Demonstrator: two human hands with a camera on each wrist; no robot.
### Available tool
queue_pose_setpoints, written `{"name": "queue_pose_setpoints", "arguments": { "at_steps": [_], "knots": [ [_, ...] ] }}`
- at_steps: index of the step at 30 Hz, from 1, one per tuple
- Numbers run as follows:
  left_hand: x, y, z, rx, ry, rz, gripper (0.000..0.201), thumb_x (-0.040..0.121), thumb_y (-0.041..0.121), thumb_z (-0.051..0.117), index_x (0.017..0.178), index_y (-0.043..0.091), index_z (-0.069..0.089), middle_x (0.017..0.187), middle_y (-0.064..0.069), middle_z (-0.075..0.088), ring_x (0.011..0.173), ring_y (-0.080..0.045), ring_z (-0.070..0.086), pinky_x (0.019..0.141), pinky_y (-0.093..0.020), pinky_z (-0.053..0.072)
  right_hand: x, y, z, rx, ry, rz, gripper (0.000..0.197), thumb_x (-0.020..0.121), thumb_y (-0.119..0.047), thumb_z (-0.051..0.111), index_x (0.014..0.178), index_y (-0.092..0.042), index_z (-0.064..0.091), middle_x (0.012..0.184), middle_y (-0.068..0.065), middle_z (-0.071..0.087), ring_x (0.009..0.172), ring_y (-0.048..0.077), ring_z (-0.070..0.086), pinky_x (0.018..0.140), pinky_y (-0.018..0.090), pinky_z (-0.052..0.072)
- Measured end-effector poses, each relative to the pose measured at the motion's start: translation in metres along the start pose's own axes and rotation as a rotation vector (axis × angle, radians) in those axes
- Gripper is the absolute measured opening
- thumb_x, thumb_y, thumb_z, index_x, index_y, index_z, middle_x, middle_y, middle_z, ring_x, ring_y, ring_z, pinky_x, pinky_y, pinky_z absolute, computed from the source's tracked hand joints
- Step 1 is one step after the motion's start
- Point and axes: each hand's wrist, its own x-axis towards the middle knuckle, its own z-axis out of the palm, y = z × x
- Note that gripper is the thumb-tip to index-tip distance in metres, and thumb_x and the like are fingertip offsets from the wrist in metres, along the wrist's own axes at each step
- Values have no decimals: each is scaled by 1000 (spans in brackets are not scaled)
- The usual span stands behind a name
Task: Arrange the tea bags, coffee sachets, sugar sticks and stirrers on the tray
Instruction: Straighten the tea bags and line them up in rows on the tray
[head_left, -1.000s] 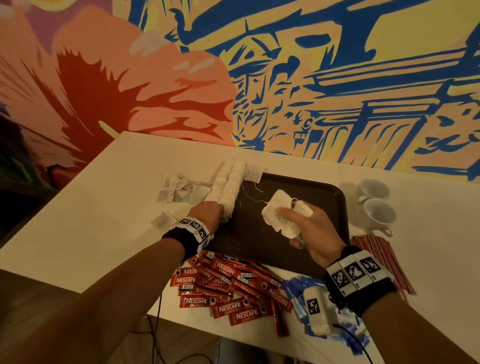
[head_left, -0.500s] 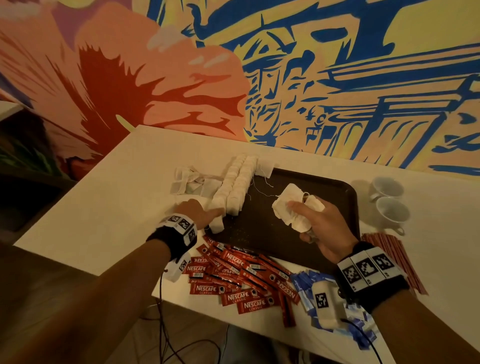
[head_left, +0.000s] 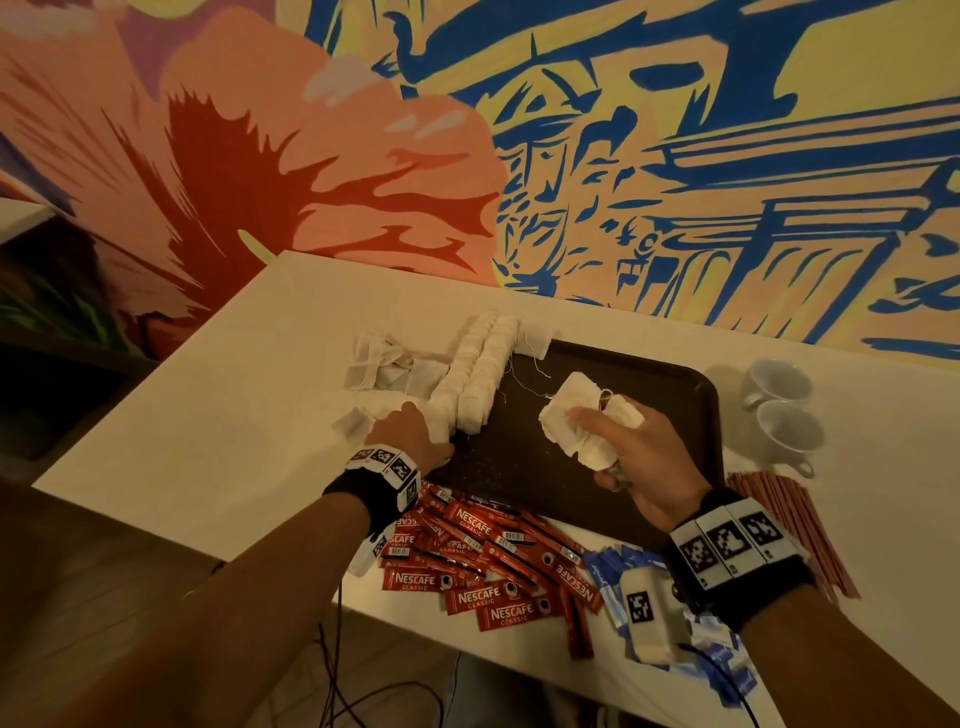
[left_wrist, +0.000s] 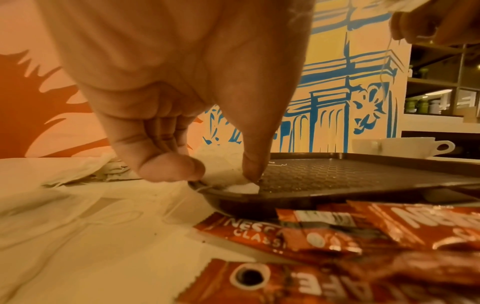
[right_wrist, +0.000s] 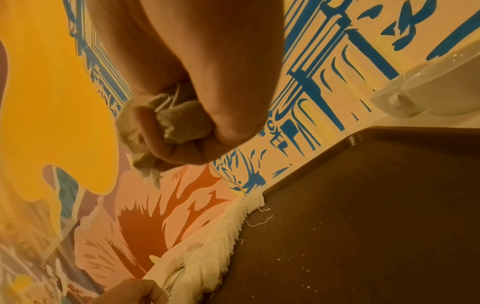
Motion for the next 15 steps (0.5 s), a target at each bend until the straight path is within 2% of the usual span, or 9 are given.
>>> {"name": "queue_pose_setpoints", "arguments": {
  "at_steps": [3, 5, 10, 15],
  "knots": [
    [13, -7, 11, -54, 17, -21, 87, 73, 68, 70, 132, 10, 44, 126, -11, 59, 112, -30, 59, 83, -35, 45, 0, 1, 0, 3, 2, 11, 27, 90, -26, 75, 110, -10, 68, 88, 12, 69, 61, 17, 55, 43, 26, 38],
    [16, -9, 13, -58, 23, -10, 88, 72, 73, 67, 132, 12, 45, 127, -10, 58, 113, -29, 58, 87, -36, 45, 1, 2, 0, 1, 0, 11, 27, 89, -27, 75, 110, -10, 68, 87, 11, 70, 61, 17, 55, 43, 26, 38],
    [18, -9, 11, -85, 14, 50, 82, 78, 69, 66, 137, 15, 47, 134, -7, 52, 120, -26, 54, 95, -37, 44, 2, 0, 0, -10, -5, 1, 26, 89, -27, 75, 109, -11, 69, 80, 8, 70, 59, 18, 54, 43, 27, 38],
    [26, -11, 11, -176, 24, 66, 90, 76, 68, 68, 142, 13, 42, 140, -9, 51, 126, -28, 52, 99, -37, 42, 3, -1, 0, -18, -7, -11, 24, 90, -27, 75, 108, -11, 69, 80, 6, 70, 61, 19, 54, 43, 27, 37]
  ]
}}
